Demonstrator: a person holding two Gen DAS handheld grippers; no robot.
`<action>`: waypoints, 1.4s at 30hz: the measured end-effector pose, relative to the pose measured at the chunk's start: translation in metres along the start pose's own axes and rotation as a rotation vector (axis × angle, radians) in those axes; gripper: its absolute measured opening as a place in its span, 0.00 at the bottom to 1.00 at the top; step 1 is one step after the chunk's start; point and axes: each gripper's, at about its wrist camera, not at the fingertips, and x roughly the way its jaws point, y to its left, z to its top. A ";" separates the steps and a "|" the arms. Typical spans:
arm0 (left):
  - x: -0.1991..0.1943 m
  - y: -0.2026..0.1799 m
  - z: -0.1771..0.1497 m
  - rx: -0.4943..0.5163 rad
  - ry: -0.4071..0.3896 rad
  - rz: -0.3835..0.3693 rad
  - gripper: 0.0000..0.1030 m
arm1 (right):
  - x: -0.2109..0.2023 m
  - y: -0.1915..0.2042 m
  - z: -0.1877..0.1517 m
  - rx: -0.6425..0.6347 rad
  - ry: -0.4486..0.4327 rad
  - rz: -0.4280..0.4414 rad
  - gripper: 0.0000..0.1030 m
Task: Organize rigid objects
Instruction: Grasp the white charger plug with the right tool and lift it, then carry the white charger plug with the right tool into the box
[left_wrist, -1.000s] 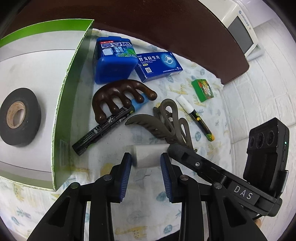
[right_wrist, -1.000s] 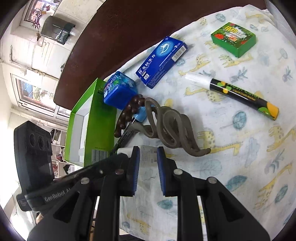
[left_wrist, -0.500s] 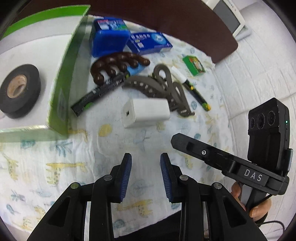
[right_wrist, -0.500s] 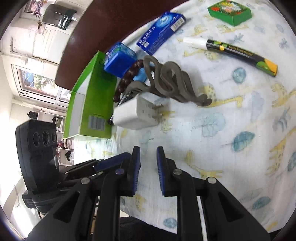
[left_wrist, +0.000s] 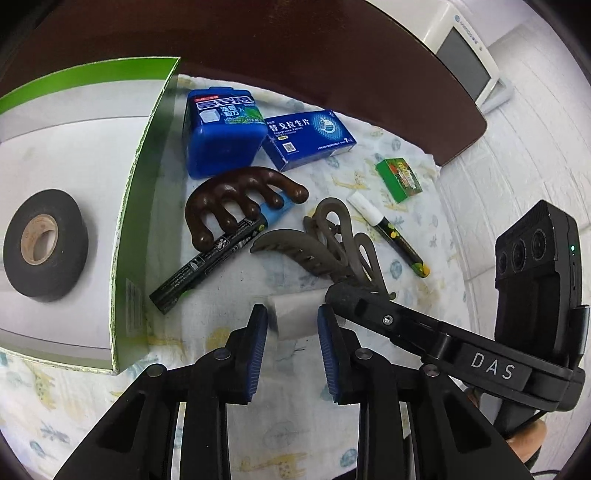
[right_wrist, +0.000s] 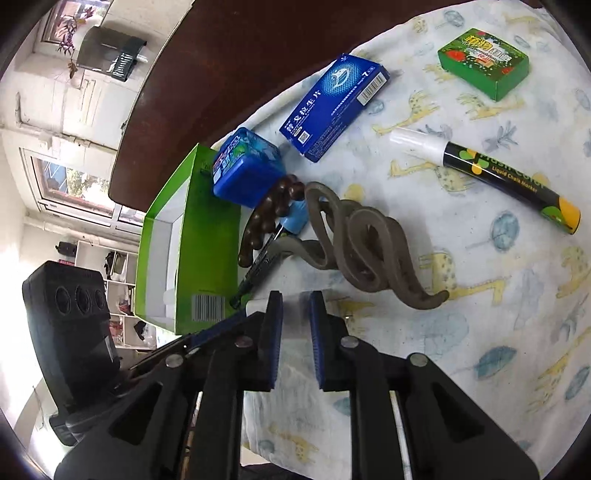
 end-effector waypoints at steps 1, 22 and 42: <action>0.000 -0.001 -0.002 0.006 0.003 -0.002 0.26 | -0.001 0.003 -0.001 -0.005 -0.006 -0.007 0.14; -0.005 -0.003 -0.037 0.073 0.035 0.011 0.26 | -0.019 -0.004 -0.053 -0.097 0.009 -0.076 0.15; -0.020 -0.013 -0.046 0.192 -0.027 -0.038 0.23 | -0.015 0.019 -0.059 -0.195 -0.014 -0.107 0.16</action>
